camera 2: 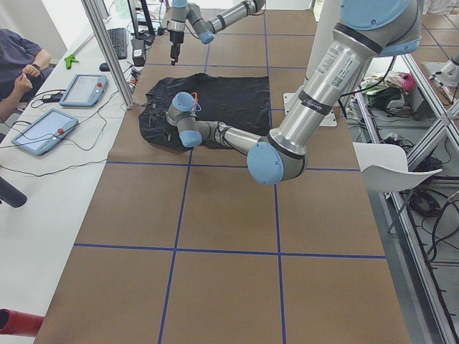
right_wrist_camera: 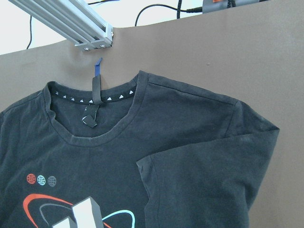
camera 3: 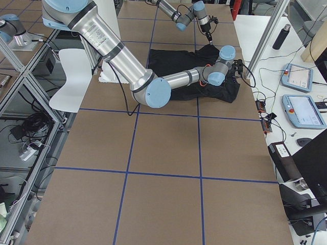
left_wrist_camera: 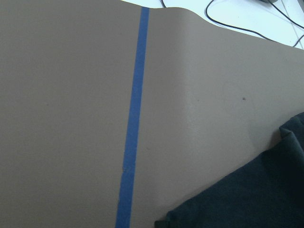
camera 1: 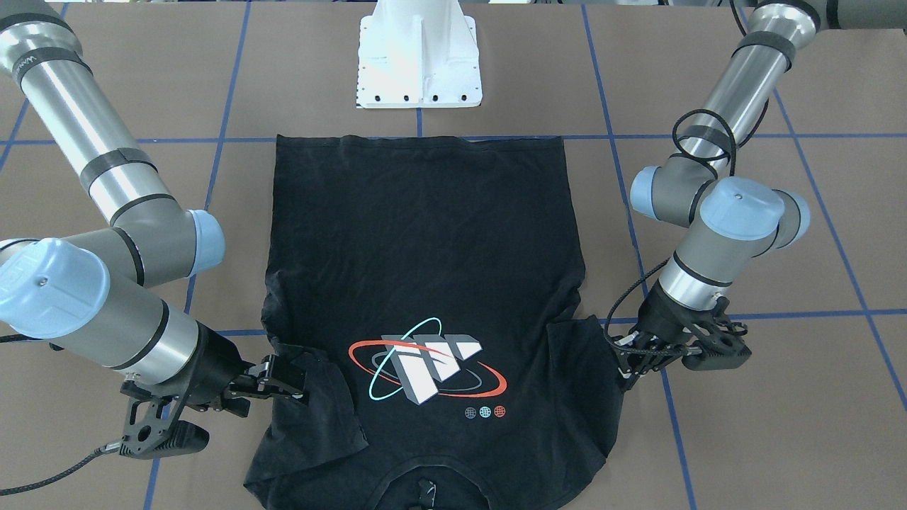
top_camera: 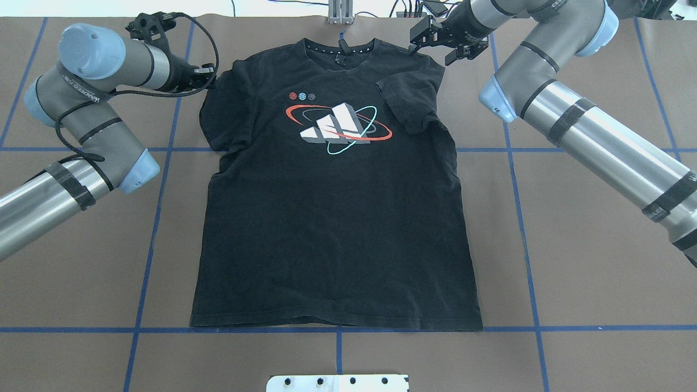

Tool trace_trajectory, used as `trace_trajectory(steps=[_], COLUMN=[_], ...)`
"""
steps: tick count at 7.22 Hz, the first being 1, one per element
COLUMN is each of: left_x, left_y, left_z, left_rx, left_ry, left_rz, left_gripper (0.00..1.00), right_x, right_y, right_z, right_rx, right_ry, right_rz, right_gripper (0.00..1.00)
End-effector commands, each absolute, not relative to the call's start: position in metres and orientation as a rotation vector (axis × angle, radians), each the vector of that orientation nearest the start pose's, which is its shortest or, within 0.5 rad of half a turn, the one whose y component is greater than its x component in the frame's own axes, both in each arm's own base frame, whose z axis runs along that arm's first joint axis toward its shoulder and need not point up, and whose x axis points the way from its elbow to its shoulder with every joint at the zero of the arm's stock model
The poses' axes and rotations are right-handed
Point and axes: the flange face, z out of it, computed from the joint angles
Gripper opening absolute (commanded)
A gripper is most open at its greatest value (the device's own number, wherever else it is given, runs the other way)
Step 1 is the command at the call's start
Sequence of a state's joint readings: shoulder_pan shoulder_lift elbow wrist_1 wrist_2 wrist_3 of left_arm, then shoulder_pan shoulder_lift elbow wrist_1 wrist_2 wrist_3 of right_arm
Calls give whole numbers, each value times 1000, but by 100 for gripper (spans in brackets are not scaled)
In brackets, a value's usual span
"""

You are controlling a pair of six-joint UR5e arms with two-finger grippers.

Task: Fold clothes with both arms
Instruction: 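Grasp the sleeve nearest the left gripper and fold it inward over the shirt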

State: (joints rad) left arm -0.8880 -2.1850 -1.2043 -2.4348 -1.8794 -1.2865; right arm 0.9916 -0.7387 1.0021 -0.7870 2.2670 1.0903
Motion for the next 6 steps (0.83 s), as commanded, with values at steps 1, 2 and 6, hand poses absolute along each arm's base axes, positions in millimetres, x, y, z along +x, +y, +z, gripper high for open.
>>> trace_trajectory(steps=[1,2,6], left_x=[434,459,520], left_y=[-638,-649,-677], left_z=[325,304,260], left_rx=[290,239,196], left_ry=[1144,1162,1157], left_rz=[-448,-509,-652], left_gripper=[0,0,0], right_x=[-385,-385,-383], right_y=[-714,-714,-713], right_z=[300,300,295], right_rx=[204,203,210], right_ry=[-1159,-1159,-1166], right_rz=[85,87,81], right_gripper=[100,100,100])
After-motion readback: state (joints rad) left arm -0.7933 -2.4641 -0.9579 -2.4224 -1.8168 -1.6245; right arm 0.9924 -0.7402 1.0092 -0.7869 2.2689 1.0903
